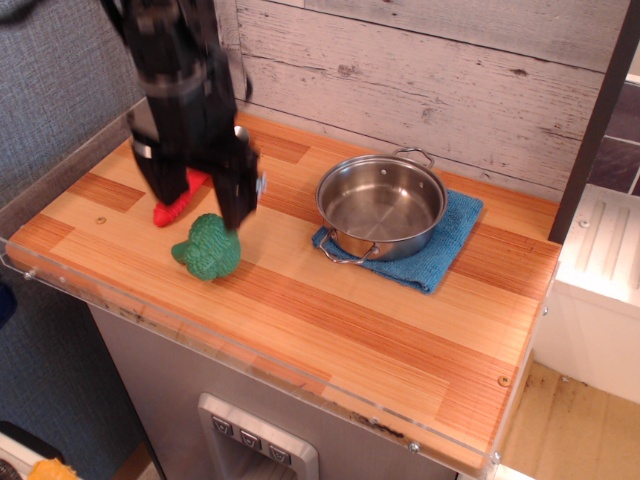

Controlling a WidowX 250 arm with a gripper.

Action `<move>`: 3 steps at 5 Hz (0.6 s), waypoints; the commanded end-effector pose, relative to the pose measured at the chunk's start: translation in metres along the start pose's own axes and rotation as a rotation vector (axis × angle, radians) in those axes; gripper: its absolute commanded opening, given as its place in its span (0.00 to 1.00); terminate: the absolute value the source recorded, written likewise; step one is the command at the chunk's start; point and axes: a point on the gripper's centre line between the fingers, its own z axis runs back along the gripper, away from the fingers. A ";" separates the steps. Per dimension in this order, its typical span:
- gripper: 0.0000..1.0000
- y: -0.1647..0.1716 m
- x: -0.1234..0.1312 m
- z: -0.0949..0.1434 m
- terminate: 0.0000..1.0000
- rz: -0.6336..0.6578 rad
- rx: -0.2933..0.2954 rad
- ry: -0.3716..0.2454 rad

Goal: PICK UP THE CAULIFLOWER AND PUT ANOTHER SIDE OF THE TABLE

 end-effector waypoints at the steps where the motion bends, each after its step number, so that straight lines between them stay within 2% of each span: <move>1: 1.00 0.011 0.017 0.068 0.00 0.090 0.013 -0.071; 2: 1.00 0.009 0.022 0.058 0.00 0.083 0.009 -0.021; 3: 1.00 0.006 0.025 0.050 0.00 0.052 0.037 0.005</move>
